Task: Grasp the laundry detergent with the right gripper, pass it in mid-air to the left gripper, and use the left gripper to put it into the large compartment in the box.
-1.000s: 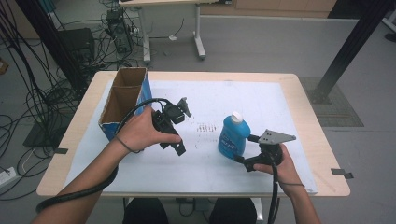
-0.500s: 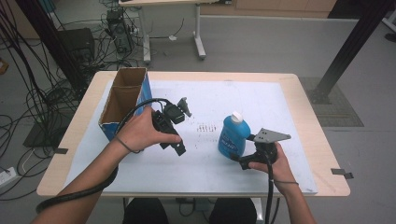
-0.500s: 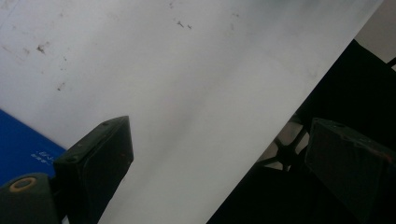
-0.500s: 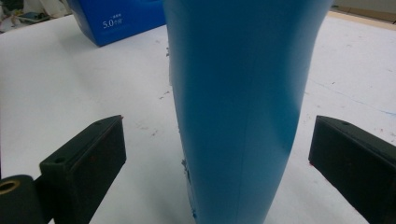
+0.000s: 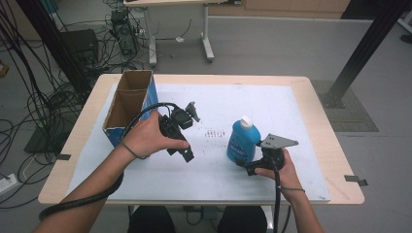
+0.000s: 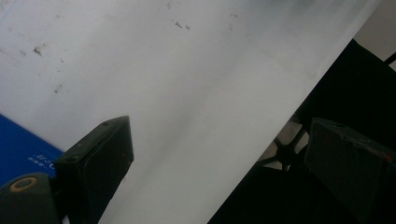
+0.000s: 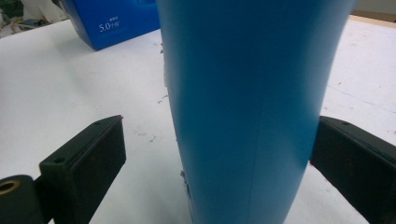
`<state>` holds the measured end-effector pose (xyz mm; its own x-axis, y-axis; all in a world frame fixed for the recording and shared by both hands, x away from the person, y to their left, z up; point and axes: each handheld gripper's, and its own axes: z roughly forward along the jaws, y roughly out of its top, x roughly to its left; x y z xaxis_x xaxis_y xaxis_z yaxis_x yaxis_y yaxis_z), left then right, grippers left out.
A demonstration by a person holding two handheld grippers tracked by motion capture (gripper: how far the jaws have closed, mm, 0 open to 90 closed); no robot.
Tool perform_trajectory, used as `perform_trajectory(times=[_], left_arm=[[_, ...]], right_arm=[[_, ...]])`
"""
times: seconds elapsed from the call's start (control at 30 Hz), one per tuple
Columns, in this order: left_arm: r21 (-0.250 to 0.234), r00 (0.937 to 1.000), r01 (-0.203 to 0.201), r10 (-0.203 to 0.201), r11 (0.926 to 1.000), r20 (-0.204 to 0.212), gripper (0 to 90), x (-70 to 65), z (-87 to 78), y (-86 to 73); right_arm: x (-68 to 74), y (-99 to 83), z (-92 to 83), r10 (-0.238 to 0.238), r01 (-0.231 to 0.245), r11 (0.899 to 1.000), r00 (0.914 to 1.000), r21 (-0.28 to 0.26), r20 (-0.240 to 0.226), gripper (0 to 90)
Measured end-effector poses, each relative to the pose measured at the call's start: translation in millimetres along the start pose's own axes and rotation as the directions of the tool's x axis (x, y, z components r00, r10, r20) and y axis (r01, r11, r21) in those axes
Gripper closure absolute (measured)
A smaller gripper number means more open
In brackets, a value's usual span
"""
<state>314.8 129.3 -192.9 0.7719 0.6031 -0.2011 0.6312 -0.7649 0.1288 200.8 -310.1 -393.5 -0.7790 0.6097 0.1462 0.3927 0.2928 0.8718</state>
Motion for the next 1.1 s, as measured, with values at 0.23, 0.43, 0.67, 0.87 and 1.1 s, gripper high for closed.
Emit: perform_trajectory(times=[0.23,0.43,0.67,0.87,1.1], left_arm=[[-0.003,1.0000,0.002,-0.002,1.0000,0.001,8.2,0.8,-0.5,-1.1],[-0.004,1.0000,0.005,-0.005,1.0000,0.001,8.1,1.8,0.3,-1.7],[-0.004,1.0000,0.005,-0.005,1.0000,0.000,8.2,2.9,0.7,-2.4],[-0.003,1.0000,0.008,-0.008,1.0000,0.000,8.1,3.1,0.6,-2.7],[-0.002,1.0000,0.006,-0.006,1.0000,-0.002,8.1,3.9,-0.2,-3.4]], right_arm=[[-0.3,-2.4,4.6,0.005,-0.005,1.000,1.0000,-0.012,-0.002,3.7],[-0.6,-4.6,6.6,0.010,-0.010,1.000,1.0000,-0.017,0.001,3.6],[0.1,-4.6,5.9,0.008,-0.008,1.000,1.0000,-0.019,0.004,3.7],[0.3,-4.6,5.1,0.010,-0.010,1.000,0.9999,-0.018,0.006,3.7],[0.4,-4.8,4.3,0.008,-0.008,1.000,0.9999,-0.021,0.008,3.7]])
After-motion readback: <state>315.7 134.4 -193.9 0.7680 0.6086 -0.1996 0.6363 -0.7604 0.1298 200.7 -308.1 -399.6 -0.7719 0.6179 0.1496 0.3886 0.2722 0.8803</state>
